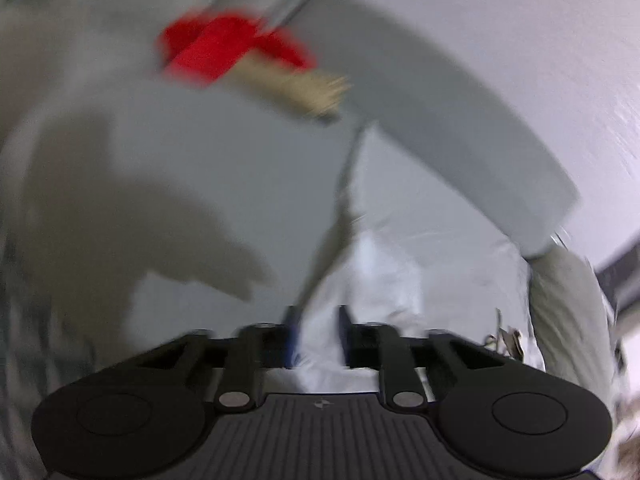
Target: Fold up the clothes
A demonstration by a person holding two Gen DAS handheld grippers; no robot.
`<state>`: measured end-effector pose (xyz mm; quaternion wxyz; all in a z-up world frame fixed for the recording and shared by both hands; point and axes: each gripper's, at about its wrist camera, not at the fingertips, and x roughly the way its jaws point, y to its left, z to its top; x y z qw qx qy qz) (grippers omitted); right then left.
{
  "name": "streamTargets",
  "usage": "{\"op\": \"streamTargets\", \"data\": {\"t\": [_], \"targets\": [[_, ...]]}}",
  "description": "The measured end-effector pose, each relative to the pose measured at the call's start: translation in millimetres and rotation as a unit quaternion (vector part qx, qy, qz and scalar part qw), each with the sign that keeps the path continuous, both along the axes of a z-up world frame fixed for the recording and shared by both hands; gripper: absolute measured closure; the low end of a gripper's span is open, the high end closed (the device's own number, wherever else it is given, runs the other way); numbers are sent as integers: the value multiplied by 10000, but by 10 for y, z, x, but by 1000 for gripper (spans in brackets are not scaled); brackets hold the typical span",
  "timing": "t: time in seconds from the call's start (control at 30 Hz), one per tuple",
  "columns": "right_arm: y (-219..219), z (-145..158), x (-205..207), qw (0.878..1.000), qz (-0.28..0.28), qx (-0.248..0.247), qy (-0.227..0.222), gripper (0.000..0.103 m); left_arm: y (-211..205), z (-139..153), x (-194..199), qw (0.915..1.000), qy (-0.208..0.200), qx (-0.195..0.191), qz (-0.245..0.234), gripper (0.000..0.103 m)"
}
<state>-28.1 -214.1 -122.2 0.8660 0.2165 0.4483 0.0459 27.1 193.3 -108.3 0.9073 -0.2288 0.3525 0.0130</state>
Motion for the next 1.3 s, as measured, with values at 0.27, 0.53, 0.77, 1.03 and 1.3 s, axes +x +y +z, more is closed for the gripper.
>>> {"op": "streamTargets", "data": {"t": [0.27,0.53,0.77,1.03,1.3], "targets": [[288,-10,47,9958,710,-449,-358,63,-431,-112,885,9902,88,1175,-750,98],[322,15,114,9936,819,-674,-391,55,-338,-384,1062,9801,1223,1410,-676,81],[196,47,103,9945,797,-570,-361,49,-408,-158,326,9641,1568,1811,-1147,77],[-288,58,886,9975,35,-571,-420,77,-498,54,403,9843,914,1210,-903,66],[-650,-430,1954,9944,-809,-677,100,78,-742,-272,1039,9755,1415,1378,-965,57]]}}
